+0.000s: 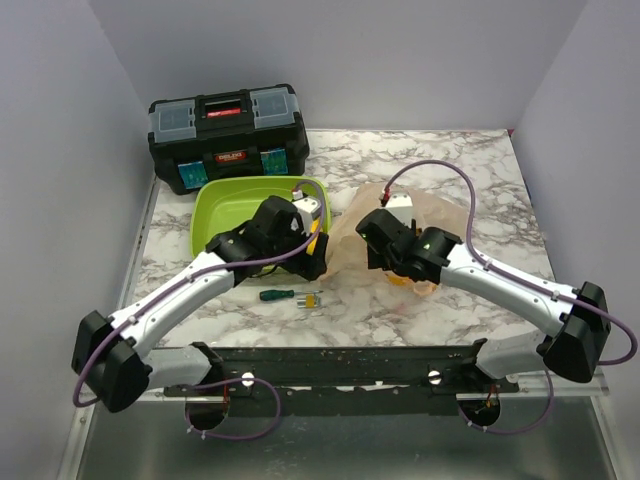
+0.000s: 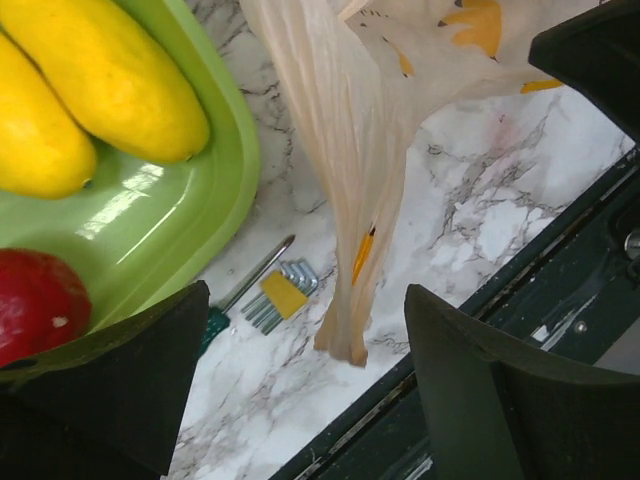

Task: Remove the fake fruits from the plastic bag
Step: Adjust the plastic bag at the center of the board.

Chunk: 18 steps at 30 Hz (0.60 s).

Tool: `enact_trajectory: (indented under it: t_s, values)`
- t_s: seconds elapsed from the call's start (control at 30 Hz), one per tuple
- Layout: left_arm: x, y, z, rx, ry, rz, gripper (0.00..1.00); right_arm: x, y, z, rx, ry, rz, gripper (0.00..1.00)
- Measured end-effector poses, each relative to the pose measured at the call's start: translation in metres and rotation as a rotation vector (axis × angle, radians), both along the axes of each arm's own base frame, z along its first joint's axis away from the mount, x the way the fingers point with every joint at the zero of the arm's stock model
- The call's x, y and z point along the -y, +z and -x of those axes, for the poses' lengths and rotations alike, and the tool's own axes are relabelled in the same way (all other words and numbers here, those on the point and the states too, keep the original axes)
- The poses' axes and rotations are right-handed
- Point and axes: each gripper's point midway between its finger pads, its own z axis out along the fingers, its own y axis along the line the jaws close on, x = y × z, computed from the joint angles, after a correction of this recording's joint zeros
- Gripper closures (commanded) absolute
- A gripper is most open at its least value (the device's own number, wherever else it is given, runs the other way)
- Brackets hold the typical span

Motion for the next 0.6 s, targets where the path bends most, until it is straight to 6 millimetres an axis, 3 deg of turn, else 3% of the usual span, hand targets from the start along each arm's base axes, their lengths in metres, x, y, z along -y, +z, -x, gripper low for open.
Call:
enact_trajectory:
  t_s: [0.07,0.17,0.33,0.43,0.6]
  values:
    - [0.009,-0.004,-0.002,-0.033,-0.012,0.014,0.31,0.013,-0.004,0.005,-0.016,-0.042,0.04,0.39]
    - [0.02,-0.026,-0.001,-0.124,-0.026,0.006,0.41,0.03,-0.004,0.011,-0.025,-0.102,0.075,0.37]
    - [0.033,-0.035,0.005,-0.199,-0.052,0.029,0.79,0.061,0.012,0.023,0.006,-0.219,0.072,0.36]
    - [0.042,-0.023,0.008,-0.2,-0.075,0.067,0.88,0.079,0.02,0.031,0.027,-0.295,0.065,0.37]
    - [0.06,0.018,0.012,-0.153,-0.142,0.159,0.95,0.106,0.016,0.042,0.022,-0.428,0.11,0.39]
